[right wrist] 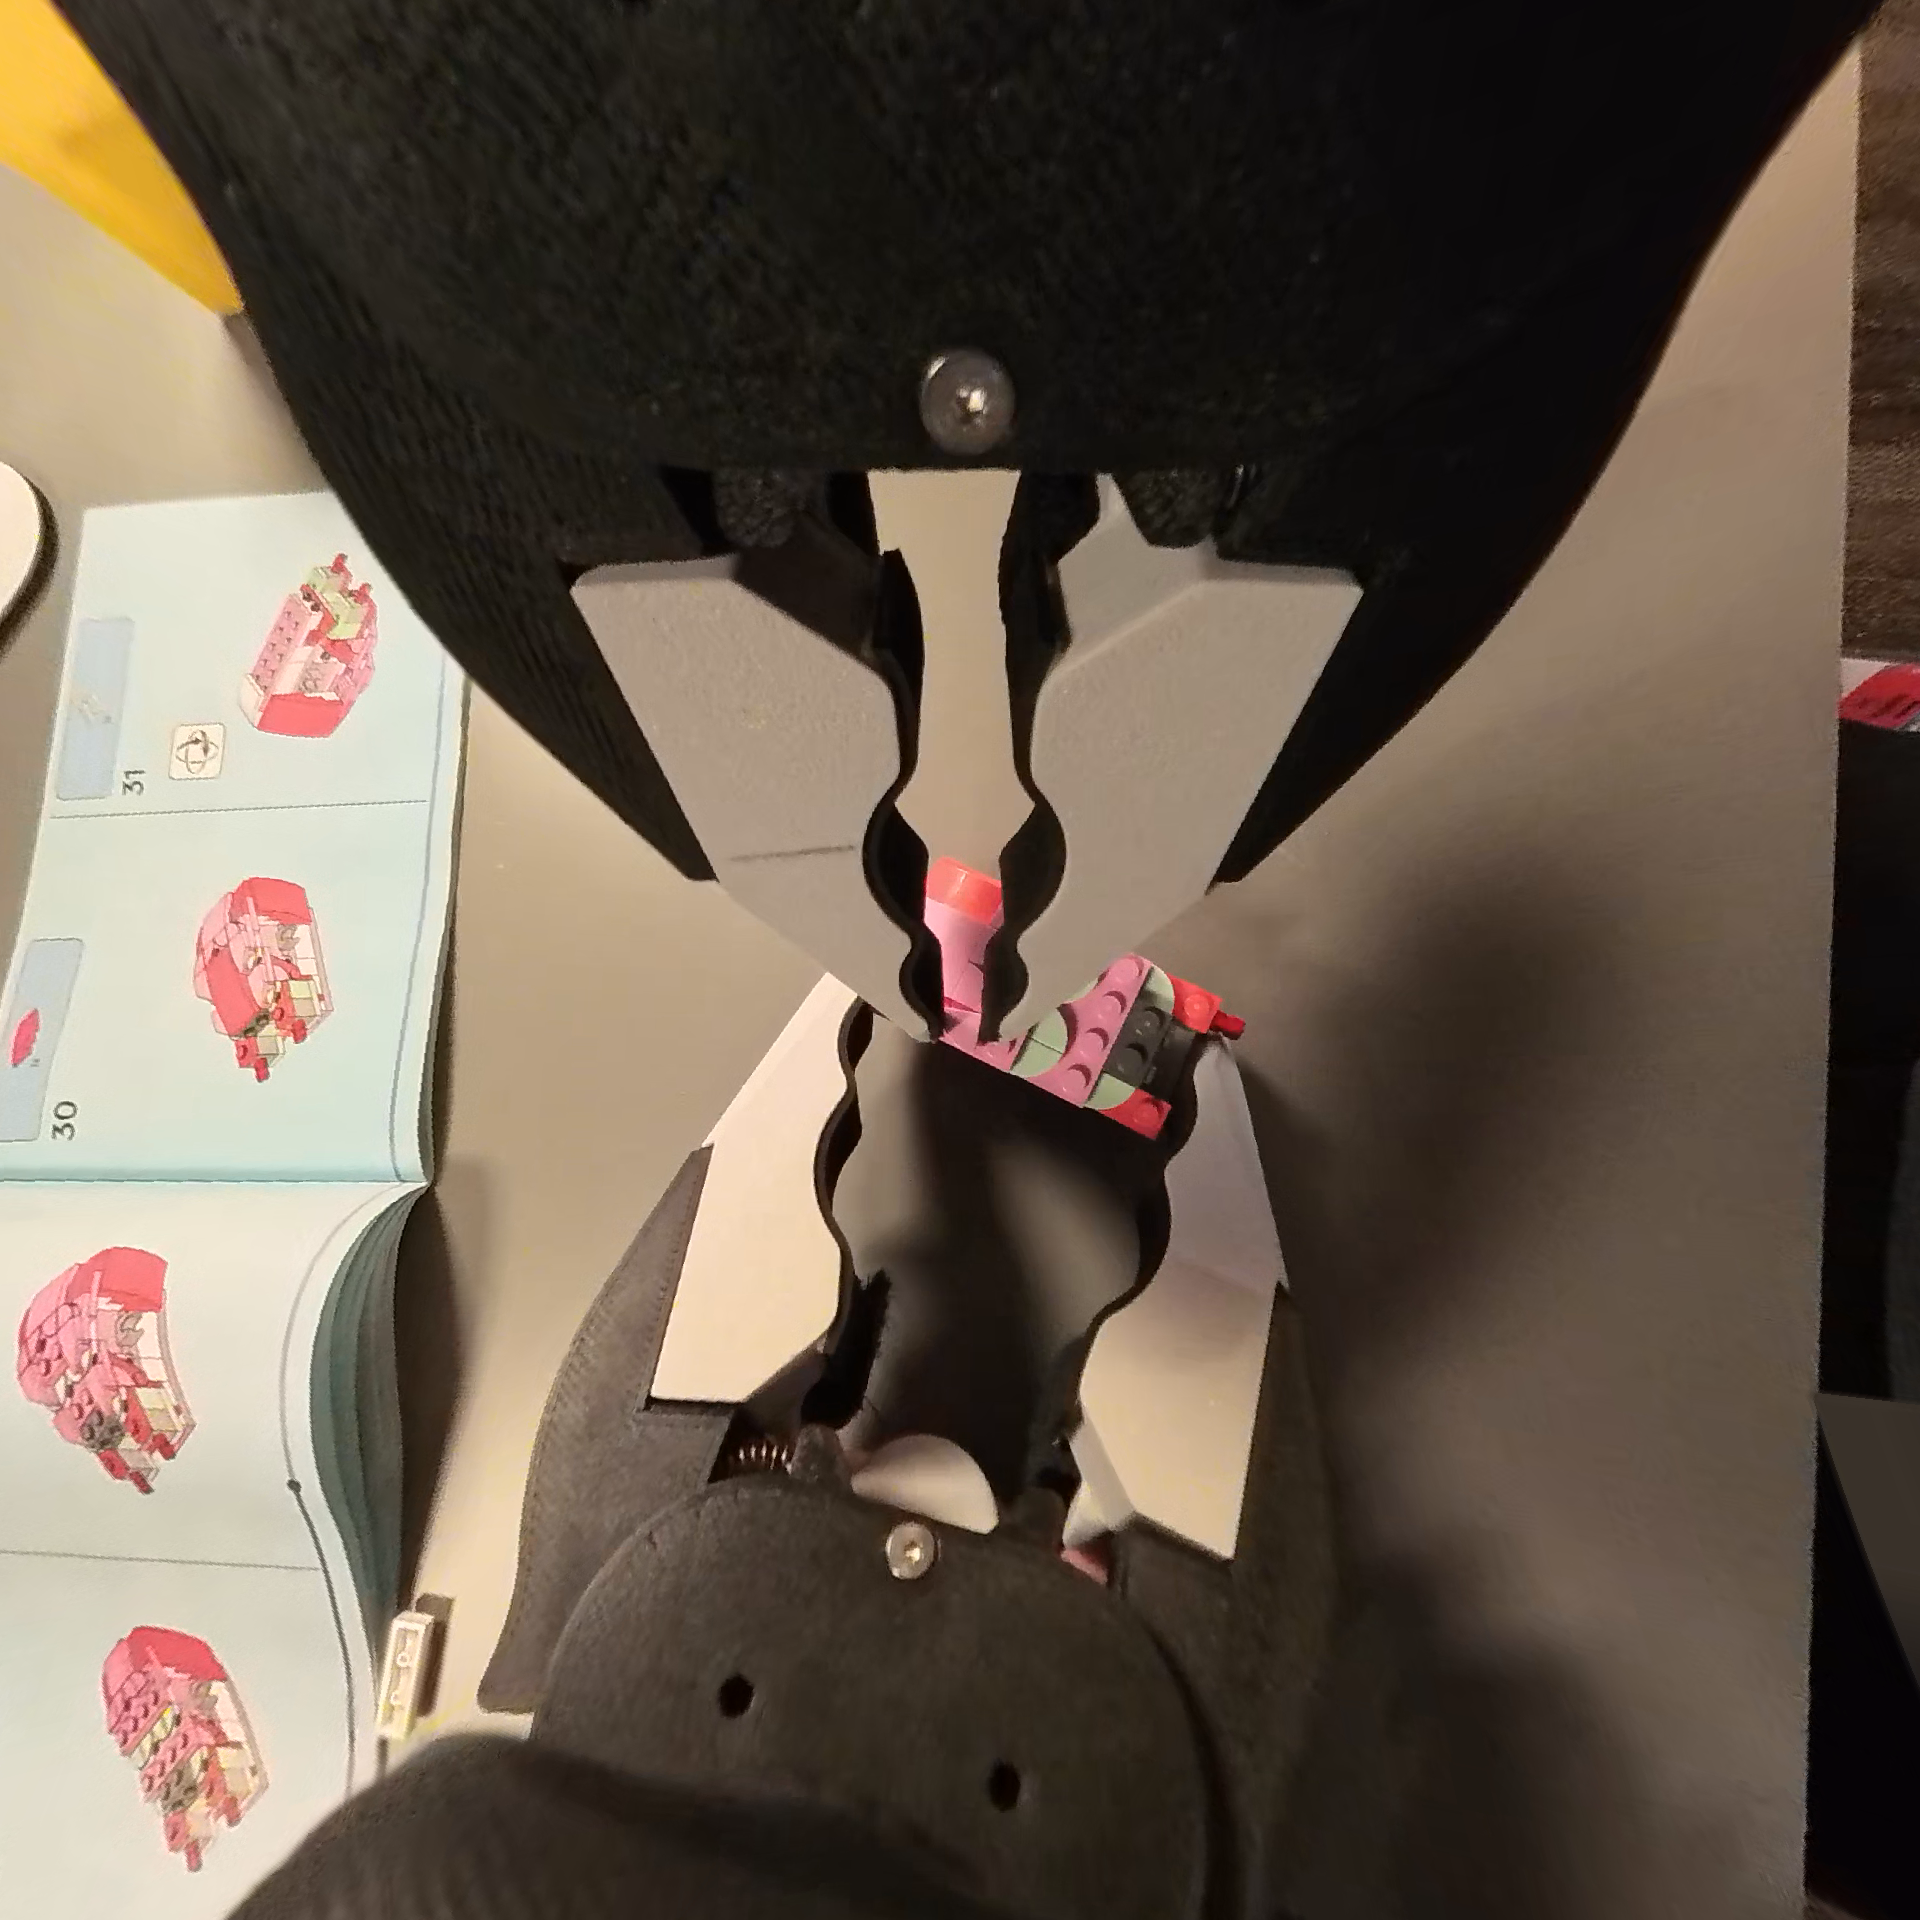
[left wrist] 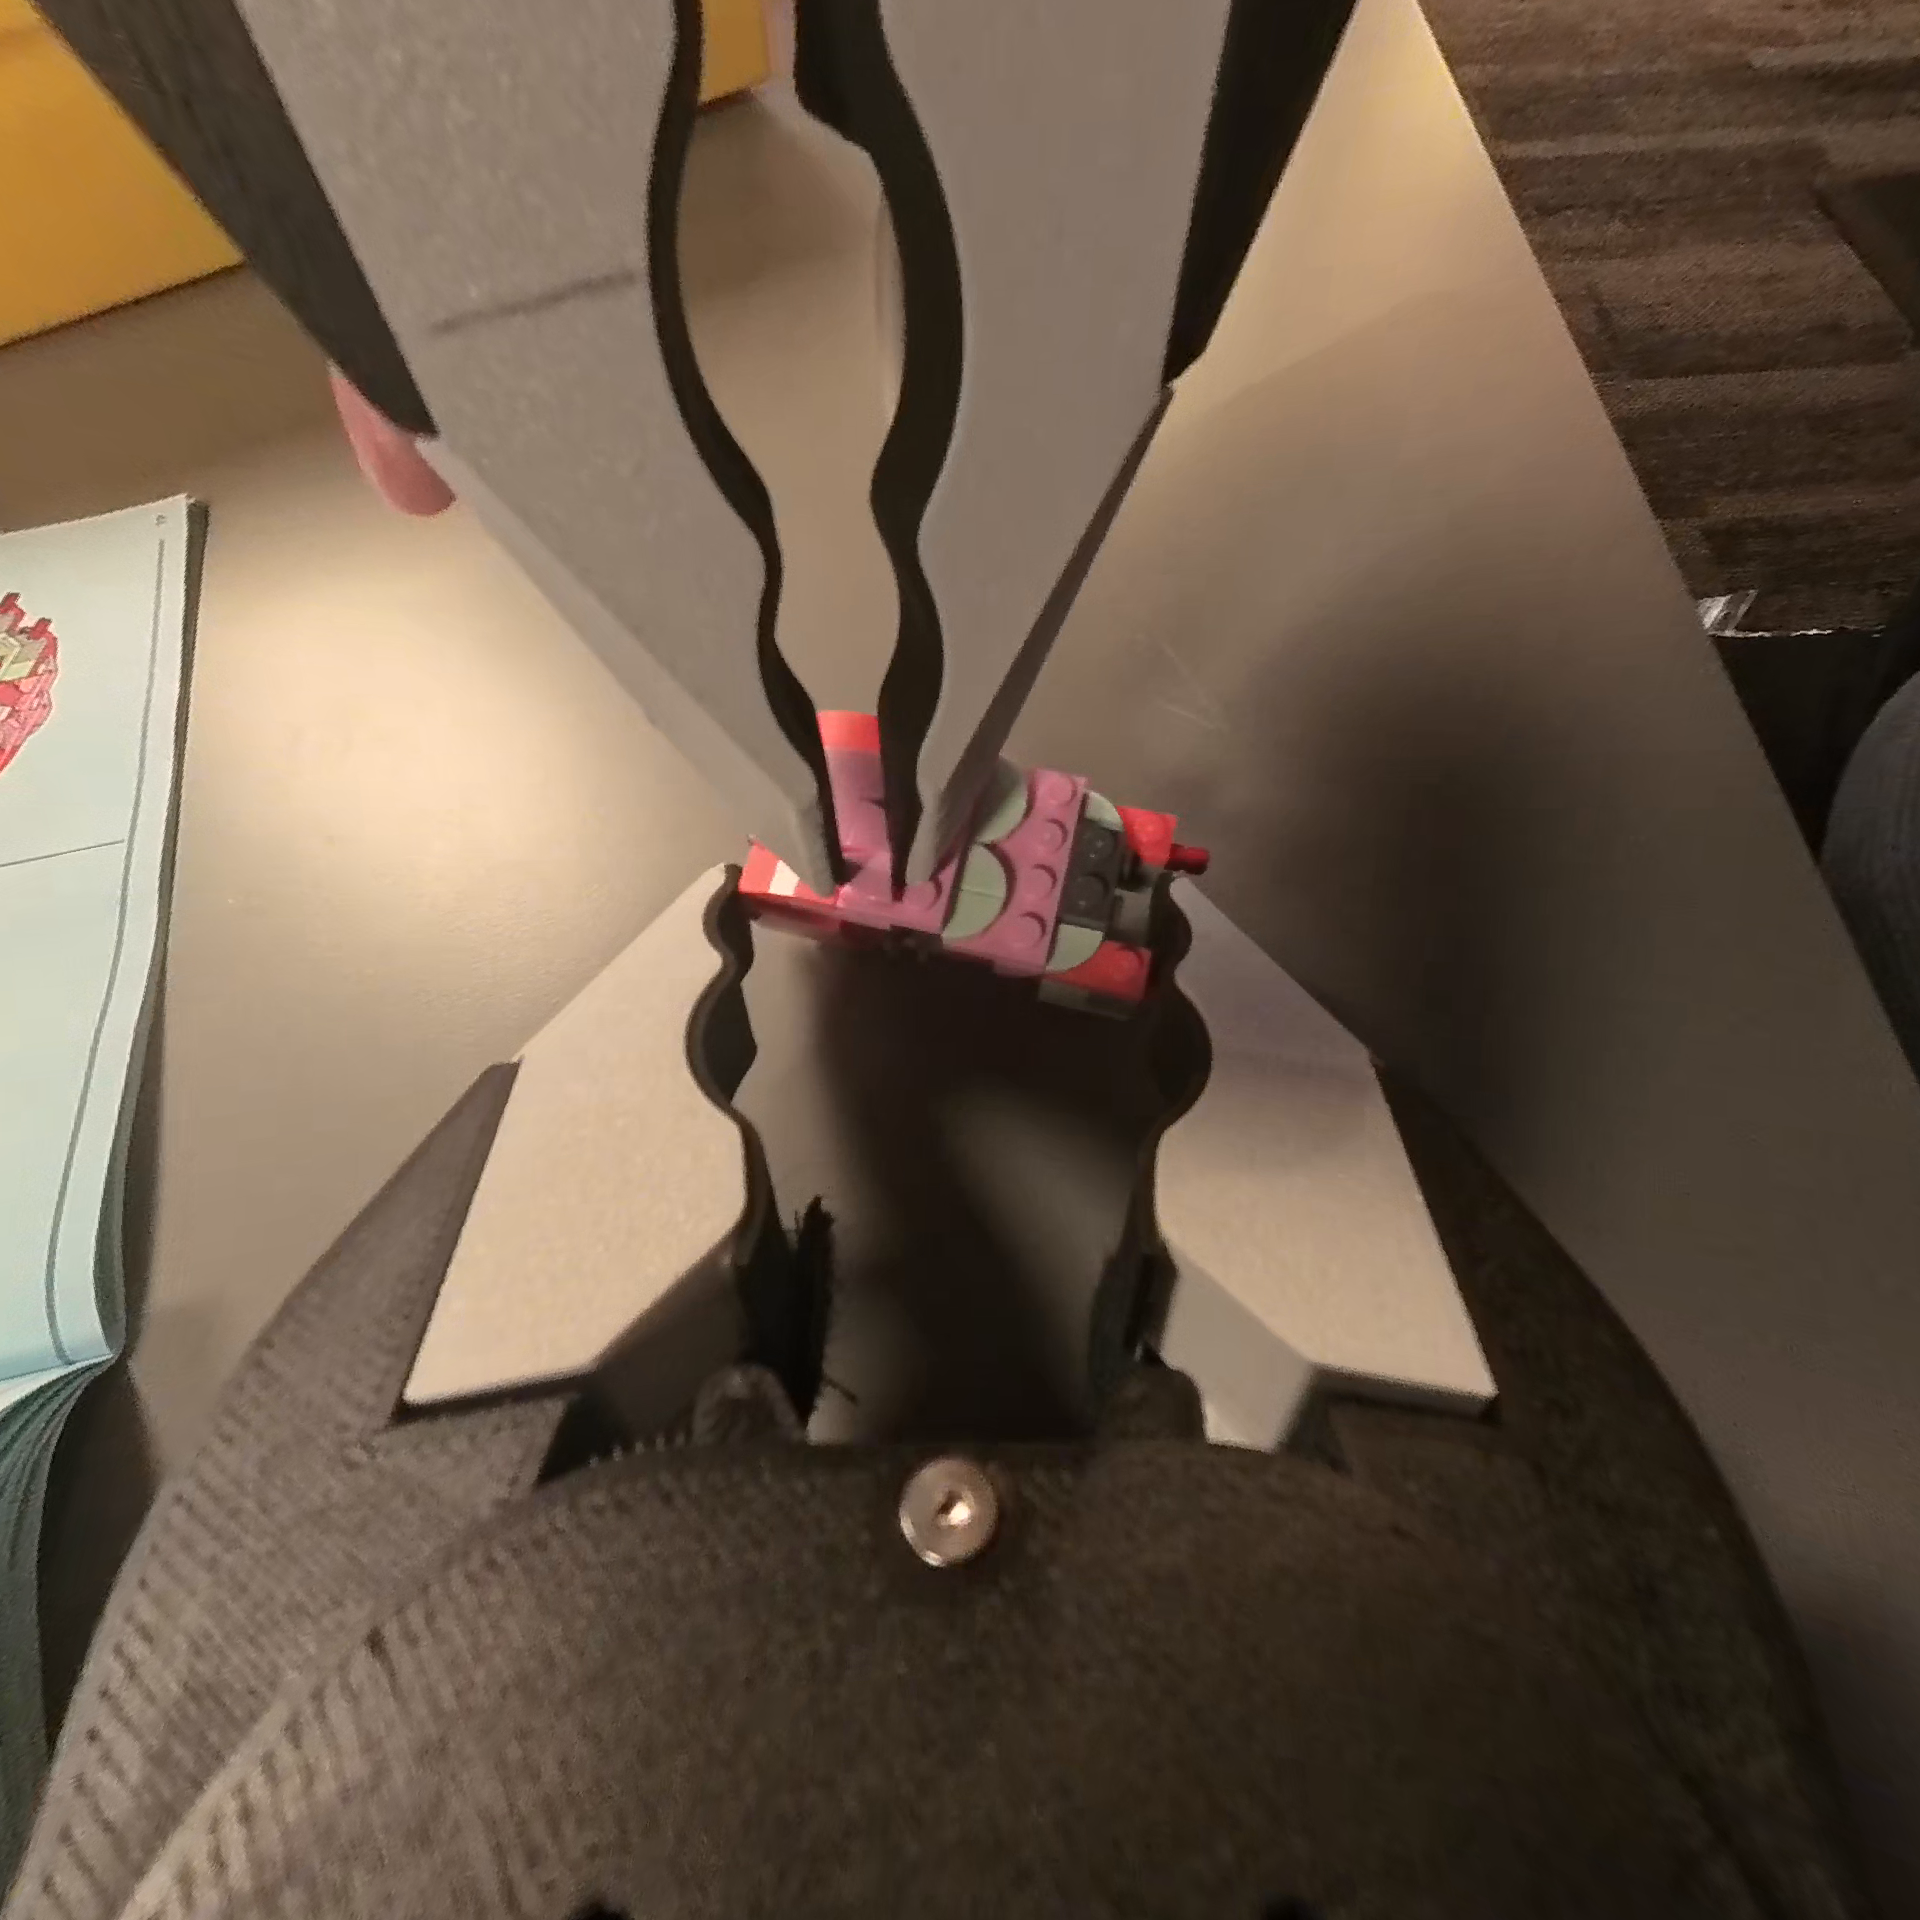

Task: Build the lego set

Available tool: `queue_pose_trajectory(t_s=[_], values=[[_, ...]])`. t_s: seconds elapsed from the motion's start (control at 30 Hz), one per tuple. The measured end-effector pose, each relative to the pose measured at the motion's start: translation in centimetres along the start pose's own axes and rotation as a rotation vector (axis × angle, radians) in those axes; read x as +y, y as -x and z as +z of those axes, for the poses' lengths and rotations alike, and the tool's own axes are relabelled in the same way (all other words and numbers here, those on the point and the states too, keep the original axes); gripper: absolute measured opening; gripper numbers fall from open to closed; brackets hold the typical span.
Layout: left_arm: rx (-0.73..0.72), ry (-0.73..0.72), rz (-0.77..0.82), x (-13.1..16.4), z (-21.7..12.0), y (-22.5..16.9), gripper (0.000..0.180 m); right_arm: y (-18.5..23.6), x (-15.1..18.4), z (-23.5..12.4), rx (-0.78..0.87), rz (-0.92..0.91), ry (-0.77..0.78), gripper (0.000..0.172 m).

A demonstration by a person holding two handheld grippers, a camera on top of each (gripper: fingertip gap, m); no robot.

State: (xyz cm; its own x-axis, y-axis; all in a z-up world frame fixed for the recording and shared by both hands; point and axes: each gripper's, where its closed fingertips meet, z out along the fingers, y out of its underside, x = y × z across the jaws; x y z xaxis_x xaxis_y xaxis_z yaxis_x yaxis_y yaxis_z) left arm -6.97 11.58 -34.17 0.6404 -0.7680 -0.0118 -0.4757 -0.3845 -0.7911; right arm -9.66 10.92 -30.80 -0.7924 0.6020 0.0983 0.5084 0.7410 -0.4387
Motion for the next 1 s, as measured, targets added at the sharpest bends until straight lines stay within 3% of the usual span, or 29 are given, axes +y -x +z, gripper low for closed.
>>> queue_pose_trajectory(t_s=[0.73, 1.0], values=[[-0.001, -0.001, -0.004, 0.02, -0.01, -0.01, 0.077, 0.04, -0.05, 0.05, -0.042, 0.022, 0.013, 0.005], [0.025, -0.027, -0.04, -0.08, -0.7, -0.21, 0.092, 0.25, 0.13, -0.09, -0.037, 0.02, -0.003, 0.005]])
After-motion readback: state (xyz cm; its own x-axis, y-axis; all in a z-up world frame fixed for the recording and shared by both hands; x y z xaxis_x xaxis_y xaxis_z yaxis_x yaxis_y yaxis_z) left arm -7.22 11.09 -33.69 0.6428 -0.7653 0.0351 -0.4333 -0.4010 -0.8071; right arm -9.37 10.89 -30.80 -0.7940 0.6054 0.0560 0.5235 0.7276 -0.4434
